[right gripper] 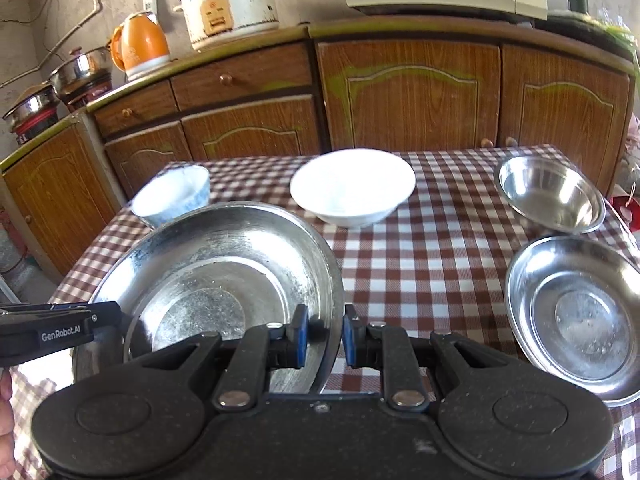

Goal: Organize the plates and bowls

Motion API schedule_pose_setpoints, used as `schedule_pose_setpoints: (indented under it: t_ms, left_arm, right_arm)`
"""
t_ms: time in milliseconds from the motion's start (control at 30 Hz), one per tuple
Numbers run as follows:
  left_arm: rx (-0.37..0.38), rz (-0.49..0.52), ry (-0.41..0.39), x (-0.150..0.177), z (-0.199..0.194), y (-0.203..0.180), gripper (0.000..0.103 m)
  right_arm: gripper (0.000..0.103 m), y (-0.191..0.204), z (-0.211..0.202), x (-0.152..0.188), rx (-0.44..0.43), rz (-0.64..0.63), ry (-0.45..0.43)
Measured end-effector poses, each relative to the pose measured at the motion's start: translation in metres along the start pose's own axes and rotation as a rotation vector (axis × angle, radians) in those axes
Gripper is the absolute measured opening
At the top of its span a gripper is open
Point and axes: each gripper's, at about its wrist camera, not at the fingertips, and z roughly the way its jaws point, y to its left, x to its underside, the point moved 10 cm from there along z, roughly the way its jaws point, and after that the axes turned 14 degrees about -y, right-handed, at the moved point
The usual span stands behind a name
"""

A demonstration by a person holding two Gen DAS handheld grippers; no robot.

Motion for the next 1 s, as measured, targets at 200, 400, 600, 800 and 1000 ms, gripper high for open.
schedule_pose_setpoints:
  t_ms: [200,400,600,800,1000]
  left_arm:
    - [-0.007,0.001,-0.039,-0.011,-0.017,0.003,0.021]
    - [-0.011,-0.001,-0.066,-0.019,-0.033,0.007,0.021]
    - [-0.014,-0.003,-0.096,-0.027,-0.048,0.009,0.021]
    - [-0.009,-0.003,-0.119,-0.033,-0.060,0.009,0.021]
    - [-0.005,-0.004,-0.136,-0.037,-0.070,0.011,0.021]
  right_arm:
    - [0.023,0.008,-0.013,-0.015,-0.010,-0.008,-0.033]
    - [0.023,0.014,-0.027,-0.028,-0.016,-0.016,-0.062]
    - [0.023,0.020,-0.043,-0.040,-0.022,-0.020,-0.091]
    - [0.023,0.022,-0.059,-0.049,-0.023,-0.027,-0.117]
    - [0.023,0.024,-0.071,-0.055,-0.026,-0.032,-0.139]
